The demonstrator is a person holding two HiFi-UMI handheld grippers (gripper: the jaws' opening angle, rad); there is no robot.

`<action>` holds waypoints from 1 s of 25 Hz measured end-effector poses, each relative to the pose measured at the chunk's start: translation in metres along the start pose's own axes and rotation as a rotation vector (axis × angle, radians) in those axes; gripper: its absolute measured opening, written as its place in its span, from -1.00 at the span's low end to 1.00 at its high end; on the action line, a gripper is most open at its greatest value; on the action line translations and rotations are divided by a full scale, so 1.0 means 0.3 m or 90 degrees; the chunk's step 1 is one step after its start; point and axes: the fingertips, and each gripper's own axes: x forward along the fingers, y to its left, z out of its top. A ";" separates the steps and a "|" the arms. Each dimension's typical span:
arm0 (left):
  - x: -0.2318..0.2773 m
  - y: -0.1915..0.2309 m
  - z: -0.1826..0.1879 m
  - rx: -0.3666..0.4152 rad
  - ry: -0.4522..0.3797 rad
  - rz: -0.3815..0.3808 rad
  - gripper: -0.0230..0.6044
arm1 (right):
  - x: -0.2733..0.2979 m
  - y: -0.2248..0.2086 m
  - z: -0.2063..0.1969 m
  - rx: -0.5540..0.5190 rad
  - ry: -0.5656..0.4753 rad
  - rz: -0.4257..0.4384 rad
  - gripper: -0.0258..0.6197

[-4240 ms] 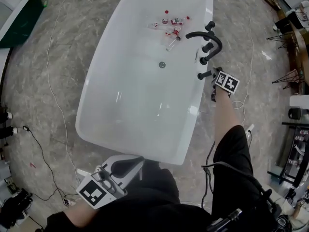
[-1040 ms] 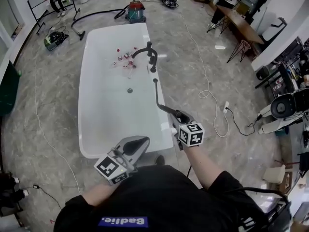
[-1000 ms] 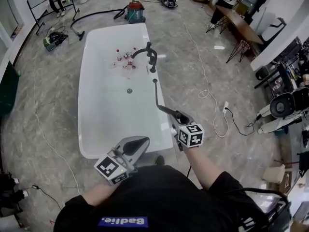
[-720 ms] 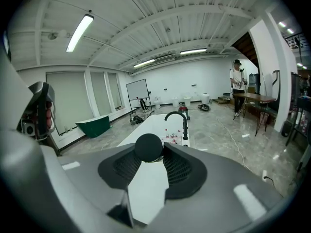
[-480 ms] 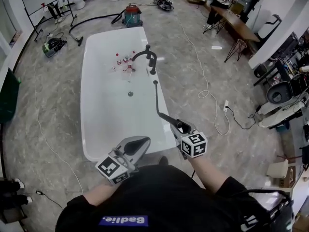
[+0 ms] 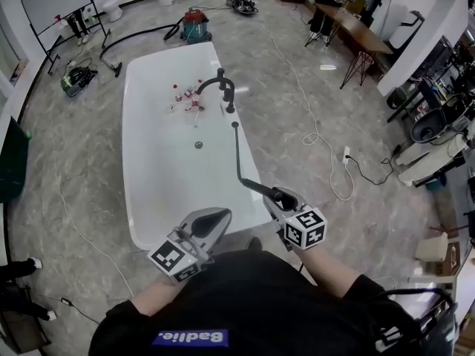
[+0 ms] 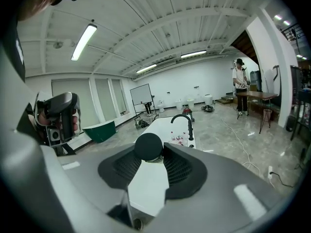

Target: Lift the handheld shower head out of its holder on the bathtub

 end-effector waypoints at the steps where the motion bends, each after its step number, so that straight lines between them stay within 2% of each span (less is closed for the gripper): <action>1: 0.002 -0.003 -0.002 0.000 -0.001 -0.001 -0.95 | -0.011 0.012 0.001 -0.005 0.000 0.002 -0.51; 12: 0.027 -0.020 -0.006 0.004 -0.009 -0.003 -0.95 | -0.095 0.137 0.032 -0.036 -0.011 0.025 -0.51; 25: 0.036 -0.016 0.008 0.003 -0.007 -0.006 -0.95 | -0.148 0.254 0.175 -0.063 -0.057 0.080 -0.51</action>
